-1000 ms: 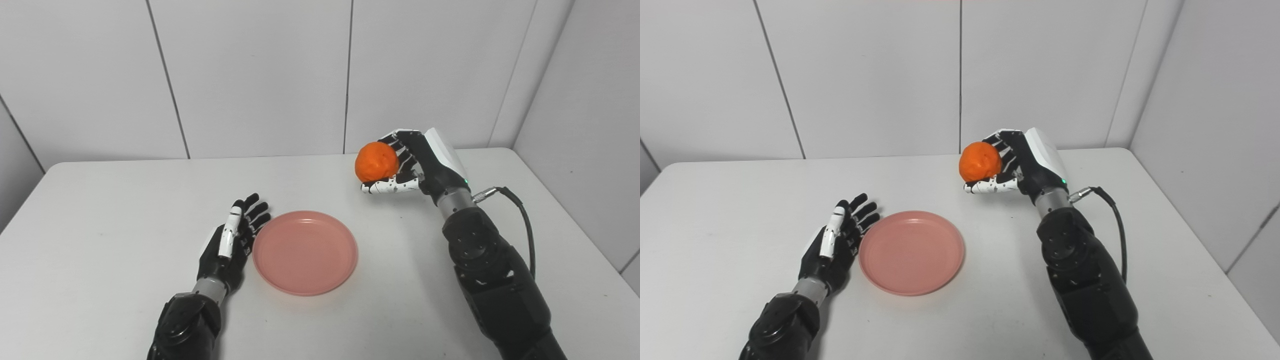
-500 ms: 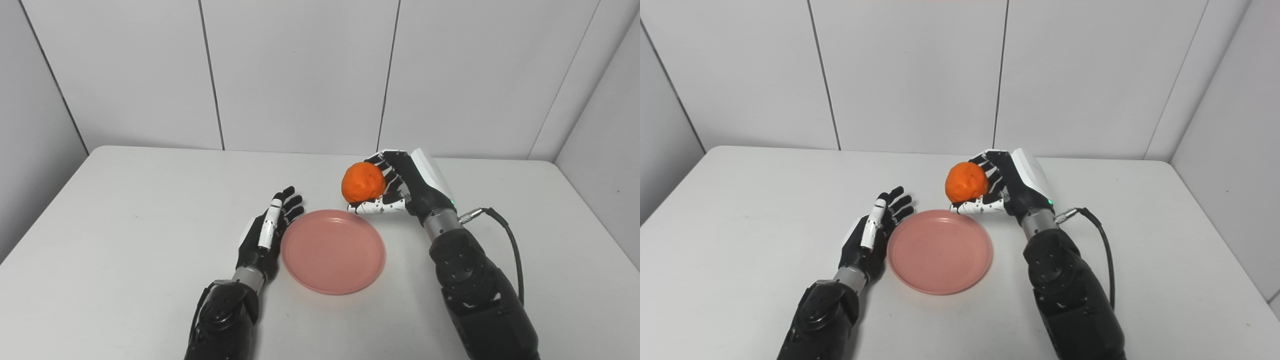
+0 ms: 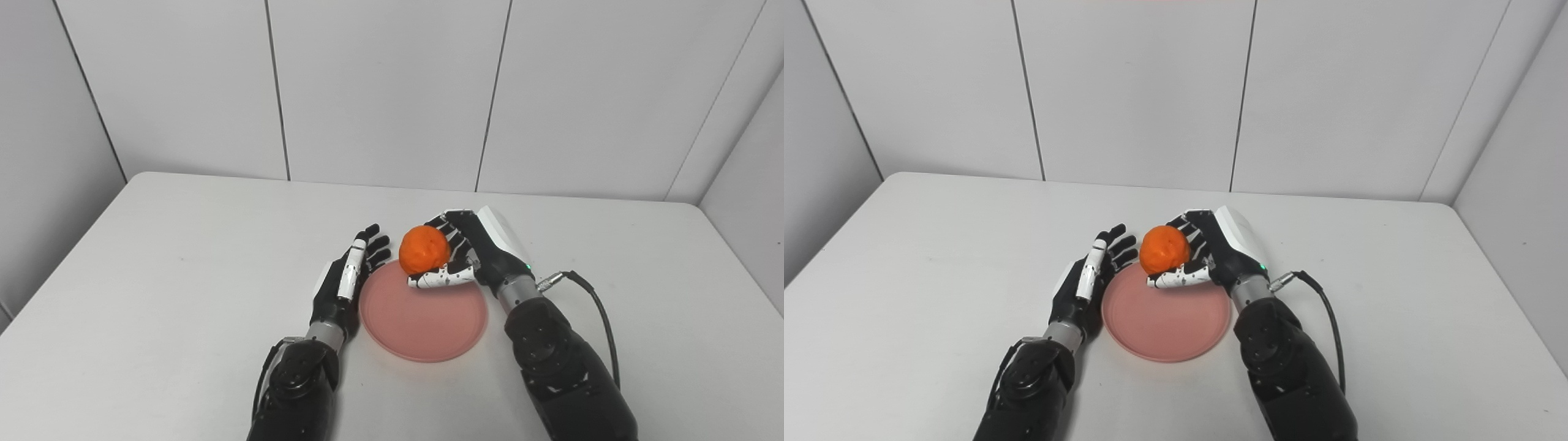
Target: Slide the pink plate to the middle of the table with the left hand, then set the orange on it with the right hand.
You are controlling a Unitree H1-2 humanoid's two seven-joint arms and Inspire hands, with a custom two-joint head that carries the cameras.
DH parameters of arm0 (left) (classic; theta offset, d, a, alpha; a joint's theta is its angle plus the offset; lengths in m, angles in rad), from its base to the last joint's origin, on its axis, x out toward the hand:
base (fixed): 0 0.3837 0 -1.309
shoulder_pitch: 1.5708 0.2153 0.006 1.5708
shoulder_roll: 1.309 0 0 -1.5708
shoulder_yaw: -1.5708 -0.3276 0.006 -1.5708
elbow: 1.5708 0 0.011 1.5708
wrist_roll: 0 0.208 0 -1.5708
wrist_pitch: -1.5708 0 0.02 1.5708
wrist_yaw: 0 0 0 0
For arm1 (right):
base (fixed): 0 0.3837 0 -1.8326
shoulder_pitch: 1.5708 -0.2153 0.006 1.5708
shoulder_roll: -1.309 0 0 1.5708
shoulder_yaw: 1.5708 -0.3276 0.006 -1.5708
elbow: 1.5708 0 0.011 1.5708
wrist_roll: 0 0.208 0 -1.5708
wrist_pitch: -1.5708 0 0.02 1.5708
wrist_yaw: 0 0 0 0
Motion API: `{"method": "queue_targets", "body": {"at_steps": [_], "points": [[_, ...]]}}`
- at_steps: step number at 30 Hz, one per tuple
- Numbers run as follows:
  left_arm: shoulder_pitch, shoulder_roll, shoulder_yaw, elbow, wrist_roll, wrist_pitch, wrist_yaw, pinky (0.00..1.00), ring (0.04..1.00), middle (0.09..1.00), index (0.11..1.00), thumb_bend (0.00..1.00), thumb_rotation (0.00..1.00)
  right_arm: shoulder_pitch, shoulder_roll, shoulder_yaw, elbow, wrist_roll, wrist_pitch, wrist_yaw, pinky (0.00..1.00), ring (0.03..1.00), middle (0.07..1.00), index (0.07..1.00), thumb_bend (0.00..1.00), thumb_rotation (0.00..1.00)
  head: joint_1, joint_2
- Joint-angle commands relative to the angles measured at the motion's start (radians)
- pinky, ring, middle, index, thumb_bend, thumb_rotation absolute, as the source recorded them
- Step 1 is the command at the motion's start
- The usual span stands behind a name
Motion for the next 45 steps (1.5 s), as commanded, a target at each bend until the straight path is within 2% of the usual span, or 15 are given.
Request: {"method": "queue_targets", "body": {"at_steps": [1, 5, 10, 18, 30, 33, 39, 45], "points": [[-0.019, -0.006, -0.004, 0.015, 0.011, -0.015, 0.007, 0.89, 0.886, 0.887, 0.885, 0.38, 1.00, -0.035, 0.011, 0.001, -0.002, -0.008, -0.060, -0.028, 0.38, 0.445, 0.491, 0.487, 0.50, 0.14, 0.002, 0.002], [-0.018, -0.006, -0.007, 0.014, 0.017, -0.027, 0.012, 0.91, 0.888, 0.890, 0.888, 0.38, 1.00, -0.017, 0.013, 0.007, 0.033, -0.008, -0.098, -0.047, 0.37, 0.439, 0.485, 0.487, 0.50, 0.13, 0.000, 0.007], [-0.017, -0.008, -0.004, 0.008, 0.016, -0.030, 0.017, 0.87, 0.882, 0.888, 0.887, 0.37, 1.00, 0.006, 0.016, 0.010, 0.057, -0.015, -0.103, -0.060, 0.34, 0.415, 0.470, 0.486, 0.50, 0.13, -0.006, 0.015], [-0.015, -0.008, -0.006, -0.010, 0.023, -0.016, 0.026, 0.88, 0.880, 0.888, 0.887, 0.37, 1.00, 0.024, 0.010, 0.030, 0.087, -0.059, -0.114, -0.087, 0.34, 0.415, 0.473, 0.486, 0.50, 0.13, -0.012, 0.028], [-0.012, -0.002, -0.009, -0.026, 0.028, -0.001, 0.020, 0.88, 0.885, 0.894, 0.889, 0.37, 1.00, 0.042, -0.005, 0.080, 0.092, -0.117, -0.111, -0.087, 0.31, 0.397, 0.473, 0.488, 0.50, 0.13, -0.016, 0.038], [-0.012, -0.003, -0.010, -0.029, 0.030, 0.002, 0.022, 0.88, 0.883, 0.891, 0.889, 0.37, 1.00, 0.044, -0.011, 0.097, 0.098, -0.137, -0.124, -0.094, 0.25, 0.346, 0.441, 0.488, 0.50, 0.13, -0.017, 0.039], [-0.013, -0.002, -0.012, -0.030, 0.029, 0.008, 0.020, 0.89, 0.890, 0.896, 0.894, 0.38, 1.00, 0.043, -0.017, 0.114, 0.103, -0.158, -0.137, -0.091, 0.23, 0.315, 0.409, 0.488, 0.51, 0.13, -0.019, 0.039], [-0.015, 0.001, -0.011, -0.022, 0.025, 0.000, 0.013, 0.89, 0.894, 0.899, 0.894, 0.37, 1.00, 0.039, -0.017, 0.127, 0.099, -0.183, -0.140, -0.097, 0.21, 0.308, 0.418, 0.490, 0.51, 0.13, -0.023, 0.038]]}}
